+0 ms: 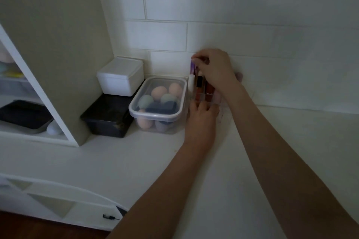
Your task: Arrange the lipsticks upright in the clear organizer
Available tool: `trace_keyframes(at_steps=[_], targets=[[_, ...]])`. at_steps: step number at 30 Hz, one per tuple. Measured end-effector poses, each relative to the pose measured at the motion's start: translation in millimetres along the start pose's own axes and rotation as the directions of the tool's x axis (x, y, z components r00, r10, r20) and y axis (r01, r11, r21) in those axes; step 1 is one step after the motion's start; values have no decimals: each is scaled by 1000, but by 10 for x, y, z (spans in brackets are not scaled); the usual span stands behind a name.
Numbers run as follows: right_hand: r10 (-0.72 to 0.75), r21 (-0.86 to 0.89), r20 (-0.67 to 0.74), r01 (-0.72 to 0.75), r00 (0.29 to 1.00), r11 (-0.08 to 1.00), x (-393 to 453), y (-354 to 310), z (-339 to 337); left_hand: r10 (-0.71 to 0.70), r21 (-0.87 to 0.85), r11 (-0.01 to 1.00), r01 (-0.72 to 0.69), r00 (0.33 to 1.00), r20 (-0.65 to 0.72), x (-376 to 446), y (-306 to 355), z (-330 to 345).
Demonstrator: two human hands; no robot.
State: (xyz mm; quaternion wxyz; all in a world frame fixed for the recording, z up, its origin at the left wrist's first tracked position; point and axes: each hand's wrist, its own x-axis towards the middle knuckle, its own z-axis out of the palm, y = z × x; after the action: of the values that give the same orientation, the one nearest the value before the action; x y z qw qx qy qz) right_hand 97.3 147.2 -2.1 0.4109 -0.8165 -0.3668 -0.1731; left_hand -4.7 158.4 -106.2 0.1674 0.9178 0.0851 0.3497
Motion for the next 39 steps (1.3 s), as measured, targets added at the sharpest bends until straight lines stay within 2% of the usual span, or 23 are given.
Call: trace_keyframes(at_steps=[7, 14, 17, 19, 25, 28, 31, 34, 35, 37, 39], targets=[[125, 160, -21, -120, 992, 980, -20, 4, 49, 2, -9, 1000, -2, 1000, -2, -1, 15, -27], [107, 4, 55, -107, 993, 994, 23, 114, -83, -1, 10, 1000, 1, 1000, -13, 3, 6, -25], [76, -4, 185, -76, 980, 997, -38, 180, -167, -6, 17, 1000, 7, 1000, -29, 0, 13, -15], [49, -1, 209, -50, 977, 999, -62, 180, -191, -4, 9, 1000, 5, 1000, -29, -2, 13, -14], [53, 66, 88, -59, 995, 996, -104, 177, -148, -11, -13, 1000, 11, 1000, 13, 7, 2, -30], [73, 140, -97, -59, 993, 988, -222, 204, -264, -8, -9, 1000, 8, 1000, 30, 8, -4, -22], [84, 54, -262, -73, 962, 996, -491, 283, -422, -2, -1, 1000, 2, 999, 32, 7, 2, -27], [204, -62, -430, -254, 879, 965, -931, 373, -381, 6, -16, 1000, -6, 1000, 27, 1, -6, -17], [295, -44, -398, -339, 869, 940, -1082, 388, -336, 2, -18, 1000, -2, 1000, 28, -1, -2, -25], [480, 34, -175, -482, 860, 876, -1300, 443, -244, 9, -21, 1000, -9, 1000, 18, -1, -13, -21], [563, 64, -7, -562, 826, 825, -1393, 504, -183, 13, -25, 1000, -12, 1000, 18, -10, -22, -15]])
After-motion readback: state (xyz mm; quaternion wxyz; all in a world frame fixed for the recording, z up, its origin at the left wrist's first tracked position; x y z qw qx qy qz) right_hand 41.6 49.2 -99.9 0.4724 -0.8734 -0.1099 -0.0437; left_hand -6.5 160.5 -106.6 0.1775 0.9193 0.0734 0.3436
